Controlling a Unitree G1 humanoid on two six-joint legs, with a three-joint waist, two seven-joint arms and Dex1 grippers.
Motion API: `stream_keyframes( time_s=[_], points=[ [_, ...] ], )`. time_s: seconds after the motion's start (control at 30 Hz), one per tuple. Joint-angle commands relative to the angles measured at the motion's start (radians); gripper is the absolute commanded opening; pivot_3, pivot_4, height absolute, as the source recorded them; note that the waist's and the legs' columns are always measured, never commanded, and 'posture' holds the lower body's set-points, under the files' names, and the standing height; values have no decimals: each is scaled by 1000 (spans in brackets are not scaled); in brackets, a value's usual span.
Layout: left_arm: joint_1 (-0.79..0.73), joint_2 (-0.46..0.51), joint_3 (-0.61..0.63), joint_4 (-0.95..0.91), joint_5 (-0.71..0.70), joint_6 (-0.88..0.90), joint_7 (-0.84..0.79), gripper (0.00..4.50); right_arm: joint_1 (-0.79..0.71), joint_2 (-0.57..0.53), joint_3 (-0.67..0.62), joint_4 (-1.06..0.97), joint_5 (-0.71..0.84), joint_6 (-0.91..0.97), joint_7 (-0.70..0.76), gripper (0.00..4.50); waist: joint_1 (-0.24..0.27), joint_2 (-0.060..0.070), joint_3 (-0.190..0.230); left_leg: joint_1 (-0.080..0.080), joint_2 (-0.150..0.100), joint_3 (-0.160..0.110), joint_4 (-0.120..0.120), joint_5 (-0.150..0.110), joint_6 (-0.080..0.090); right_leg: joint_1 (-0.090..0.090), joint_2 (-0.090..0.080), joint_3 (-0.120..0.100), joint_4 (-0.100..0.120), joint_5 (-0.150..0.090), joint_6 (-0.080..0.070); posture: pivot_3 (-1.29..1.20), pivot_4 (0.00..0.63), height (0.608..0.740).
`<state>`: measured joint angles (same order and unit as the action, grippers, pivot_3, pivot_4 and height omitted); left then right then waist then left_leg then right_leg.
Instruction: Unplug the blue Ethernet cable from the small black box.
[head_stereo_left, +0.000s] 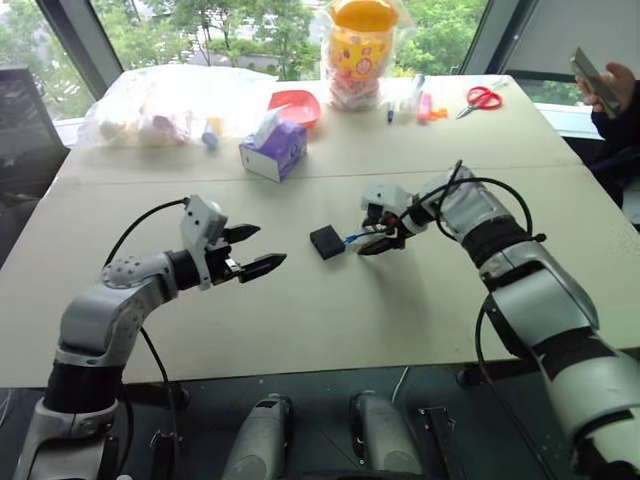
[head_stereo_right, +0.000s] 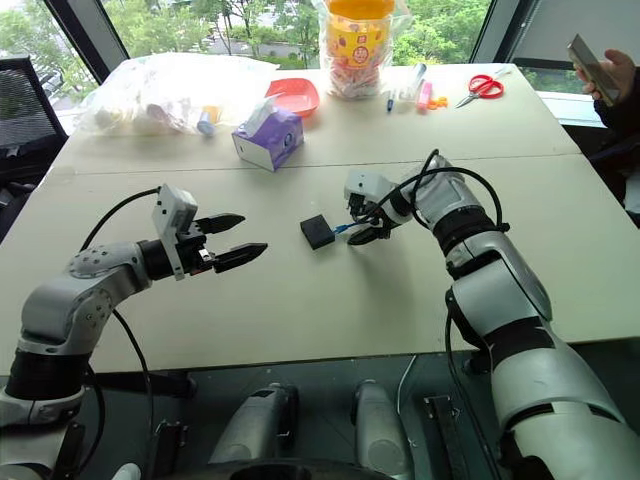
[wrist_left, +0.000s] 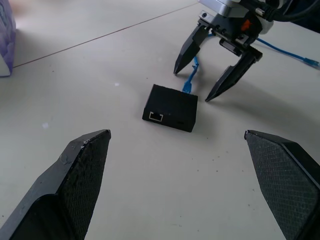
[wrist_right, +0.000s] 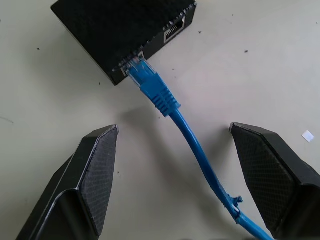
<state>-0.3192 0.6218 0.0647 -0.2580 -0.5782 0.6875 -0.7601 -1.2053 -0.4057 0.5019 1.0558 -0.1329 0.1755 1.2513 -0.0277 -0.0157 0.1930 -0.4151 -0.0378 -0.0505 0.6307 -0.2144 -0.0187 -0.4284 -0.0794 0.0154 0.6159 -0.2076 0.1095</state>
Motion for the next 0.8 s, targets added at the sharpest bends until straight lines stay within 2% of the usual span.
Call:
stream_keyframes(
  time_s=[0.03,0.07,0.23,0.27,0.37,0.43,0.53,0.67,0.8],
  points=[
    [-10,0,21,-33,1,-19,8,4500,-30,26,-13,24,-34,-42,14,3214,-6,0,0,1,0,0,0,0,0,0,0,0,1,0,0,0,150,740],
    [-12,-2,19,-31,2,-21,8,4500,-32,36,-13,31,-45,-48,12,2940,-11,0,0,1,0,0,0,0,0,0,0,0,1,0,0,0,150,740],
    [-24,-12,8,-8,12,-38,3,4500,-33,67,-17,48,-83,-66,2,441,-17,0,0,3,0,0,0,0,0,2,0,0,2,0,0,0,150,740],
    [-30,-16,3,1,14,-43,0,4500,-30,68,-16,44,-94,-71,-8,51,-17,0,0,4,0,0,-1,0,0,2,0,0,2,0,0,0,150,740],
    [-45,-26,-9,23,17,-50,-8,4500,-18,56,-23,14,-114,-76,-25,51,-17,0,0,5,0,0,0,0,-1,4,0,0,2,0,0,0,150,740],
    [-72,-44,-31,56,25,-57,-17,4500,18,4,-33,-89,-149,-116,-121,51,-15,0,0,6,0,0,0,1,-1,4,0,0,3,0,0,0,150,740],
    [-125,-83,-62,107,43,-64,-17,4500,126,-65,-115,-338,-135,-79,-230,51,5,0,0,5,-1,-1,0,1,-2,4,-1,0,3,0,0,0,150,740],
    [-192,-111,-58,162,23,-43,-33,4500,370,-181,-222,-746,-157,-157,-395,51,18,0,0,3,-1,-1,0,1,-2,3,-1,1,2,0,0,0,150,740],
    [-251,-132,-49,197,-14,-2,-56,4500,550,-174,-324,-1040,-108,-174,-503,51,9,0,0,3,-1,1,-2,1,-2,2,-1,1,1,0,1,0,150,740]
  ],
)
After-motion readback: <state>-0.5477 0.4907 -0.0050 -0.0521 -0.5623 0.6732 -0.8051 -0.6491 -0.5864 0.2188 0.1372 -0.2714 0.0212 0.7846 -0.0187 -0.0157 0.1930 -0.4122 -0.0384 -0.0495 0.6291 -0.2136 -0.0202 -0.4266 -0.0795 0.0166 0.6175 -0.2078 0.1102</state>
